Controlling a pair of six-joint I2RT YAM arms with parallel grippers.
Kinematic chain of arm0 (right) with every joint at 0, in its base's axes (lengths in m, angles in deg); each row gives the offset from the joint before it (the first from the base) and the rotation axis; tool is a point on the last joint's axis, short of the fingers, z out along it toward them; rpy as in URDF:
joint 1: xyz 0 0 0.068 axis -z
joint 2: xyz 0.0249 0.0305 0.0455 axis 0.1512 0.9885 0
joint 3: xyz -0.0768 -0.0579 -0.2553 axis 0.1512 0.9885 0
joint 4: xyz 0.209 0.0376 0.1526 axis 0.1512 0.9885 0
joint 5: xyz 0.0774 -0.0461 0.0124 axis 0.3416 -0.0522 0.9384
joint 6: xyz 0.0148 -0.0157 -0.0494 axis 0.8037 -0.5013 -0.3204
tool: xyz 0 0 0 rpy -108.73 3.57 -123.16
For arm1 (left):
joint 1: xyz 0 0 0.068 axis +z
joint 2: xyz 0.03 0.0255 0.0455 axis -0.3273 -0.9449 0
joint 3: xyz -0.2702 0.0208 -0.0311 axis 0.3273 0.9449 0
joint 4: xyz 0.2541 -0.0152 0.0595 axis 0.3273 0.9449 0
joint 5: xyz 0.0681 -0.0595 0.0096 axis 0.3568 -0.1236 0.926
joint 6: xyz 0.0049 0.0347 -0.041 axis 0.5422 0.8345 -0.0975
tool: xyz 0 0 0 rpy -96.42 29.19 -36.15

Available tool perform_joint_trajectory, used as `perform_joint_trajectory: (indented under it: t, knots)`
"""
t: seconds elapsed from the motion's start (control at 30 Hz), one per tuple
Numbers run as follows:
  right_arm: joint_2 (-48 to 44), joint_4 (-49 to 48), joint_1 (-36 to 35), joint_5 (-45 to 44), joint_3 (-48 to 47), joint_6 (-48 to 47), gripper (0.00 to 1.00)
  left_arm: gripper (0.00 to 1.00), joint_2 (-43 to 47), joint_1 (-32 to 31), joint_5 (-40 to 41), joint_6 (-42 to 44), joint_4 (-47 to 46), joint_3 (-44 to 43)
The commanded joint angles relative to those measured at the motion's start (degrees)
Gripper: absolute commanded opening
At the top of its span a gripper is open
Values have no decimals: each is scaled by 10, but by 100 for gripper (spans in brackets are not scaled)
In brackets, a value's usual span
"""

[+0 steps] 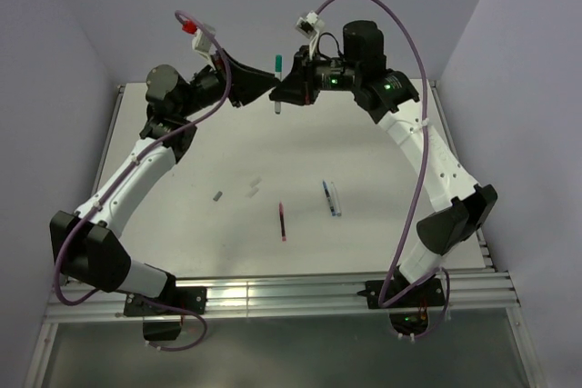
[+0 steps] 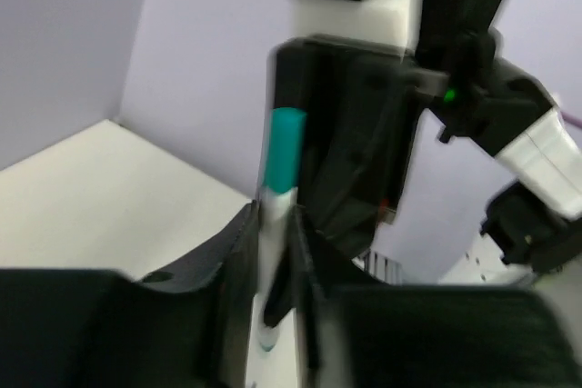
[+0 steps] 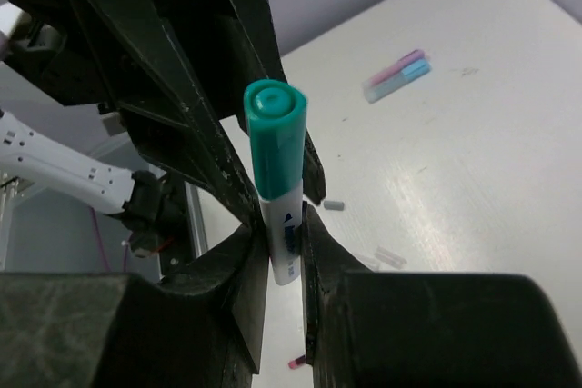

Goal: Insert the pens into the pen caps
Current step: Press the pen cap onto the pen.

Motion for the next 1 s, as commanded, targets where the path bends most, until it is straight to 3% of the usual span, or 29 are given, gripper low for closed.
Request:
perform_joint_trajectory:
  t: [0.0, 0.1, 0.3, 0.5, 0.73, 0.97]
  knots:
    - [-23, -179, 27, -56, -69, -15, 0, 31, -1, -11, -155, -11, 117, 16]
    - [-26, -173, 27, -54, -61, -24, 0, 43, -2, -3, -146, -10, 120, 10]
    - [-30, -164, 28, -54, -48, -34, 0, 56, -1, 13, -155, -36, 89, 11]
    - [-33, -144, 31, -46, -41, -54, 0, 59, 8, 41, -177, -48, 73, 1]
    - [-44, -130, 34, 24, -15, -26, 0, 59, -2, 99, -182, 41, 160, -89]
    - [-63, -130, 28, 61, 26, 0, 0, 66, -31, 104, -206, 7, 110, -152]
